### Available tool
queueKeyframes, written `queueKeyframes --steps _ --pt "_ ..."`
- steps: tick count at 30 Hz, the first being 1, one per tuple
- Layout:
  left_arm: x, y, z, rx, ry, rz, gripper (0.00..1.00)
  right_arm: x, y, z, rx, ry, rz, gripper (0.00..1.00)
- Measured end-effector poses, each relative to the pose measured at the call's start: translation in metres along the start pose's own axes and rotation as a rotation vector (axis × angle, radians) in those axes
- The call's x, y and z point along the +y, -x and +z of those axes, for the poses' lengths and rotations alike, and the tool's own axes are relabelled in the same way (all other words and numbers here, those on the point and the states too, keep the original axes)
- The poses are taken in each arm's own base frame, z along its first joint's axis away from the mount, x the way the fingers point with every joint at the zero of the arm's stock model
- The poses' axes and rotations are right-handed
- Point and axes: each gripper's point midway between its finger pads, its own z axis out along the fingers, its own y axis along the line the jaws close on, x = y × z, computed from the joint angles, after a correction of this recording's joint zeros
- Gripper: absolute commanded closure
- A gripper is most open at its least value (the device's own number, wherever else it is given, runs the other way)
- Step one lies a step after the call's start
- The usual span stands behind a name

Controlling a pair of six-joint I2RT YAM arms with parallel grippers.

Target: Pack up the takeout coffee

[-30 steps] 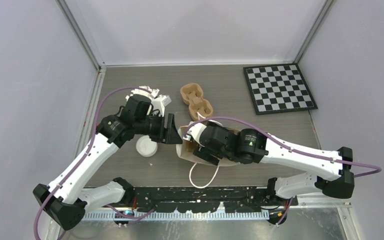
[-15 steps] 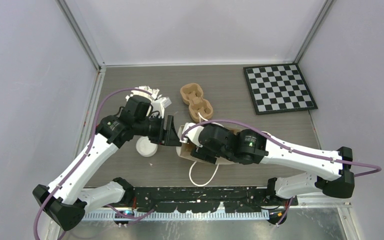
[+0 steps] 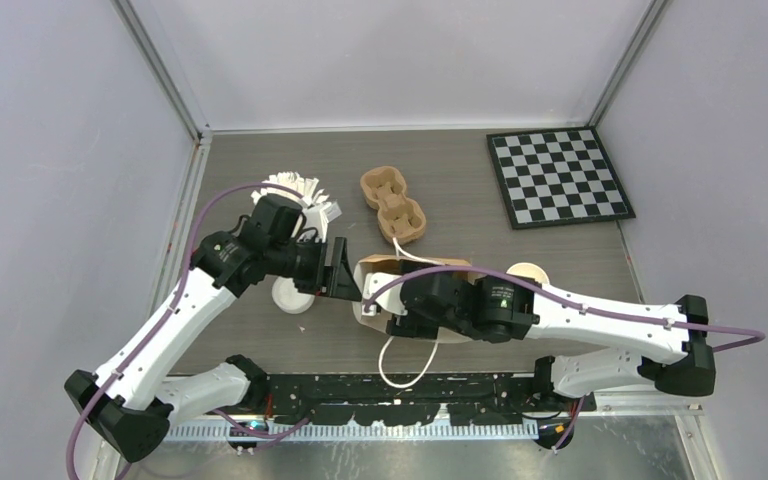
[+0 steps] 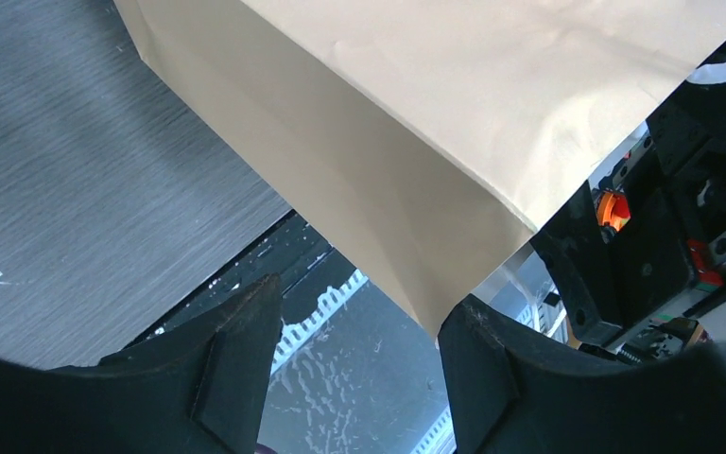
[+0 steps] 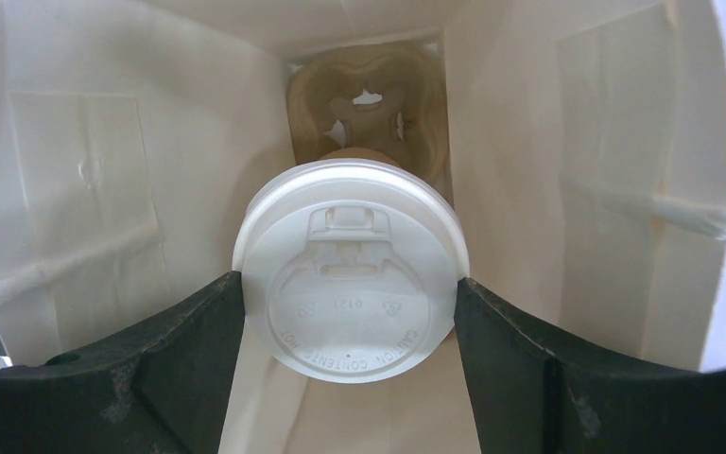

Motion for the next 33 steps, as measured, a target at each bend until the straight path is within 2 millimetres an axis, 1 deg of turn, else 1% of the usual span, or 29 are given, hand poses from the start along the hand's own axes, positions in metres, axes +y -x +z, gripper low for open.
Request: queueKeyframes --steps 4,8,14,18,21,25,30,33 --pt "-0.001 -0.003 -0.003 0.004 0.001 -0.009 0.43 0.005 -0.003 0.003 0.006 -0.001 -0.026 0.28" --pt "-0.003 -0.005 -0.005 0.001 -0.006 -0.008 0.51 0.007 -0.007 0.007 0.014 -0.018 -0.044 0.28" --pt "-0.008 -0.006 -0.006 0.004 -0.031 -0.014 0.72 -0.001 -0.003 0.009 0.001 -0.065 -0.047 0.28" --pt "-0.011 -0.006 -0.006 0.001 -0.044 -0.008 0.91 -0.004 -0.002 0.008 0.000 -0.081 -0.047 0.28" --pt "-0.013 -0.003 -0.006 -0.012 -0.057 0.007 1.00 -0.005 -0.003 0.008 0.002 -0.088 -0.051 0.28" --pt "-0.015 0.006 -0.005 -0.053 -0.069 0.054 1.00 -0.009 -0.003 0.005 0.001 -0.099 -0.077 0.28" --pt "-0.015 0.025 -0.001 -0.118 -0.068 0.112 1.00 -0.015 -0.002 0.000 -0.009 -0.110 -0.120 0.28" --pt "-0.016 0.031 0.003 -0.134 -0.073 0.141 1.00 -0.015 -0.004 0.000 -0.002 -0.107 -0.151 0.28"
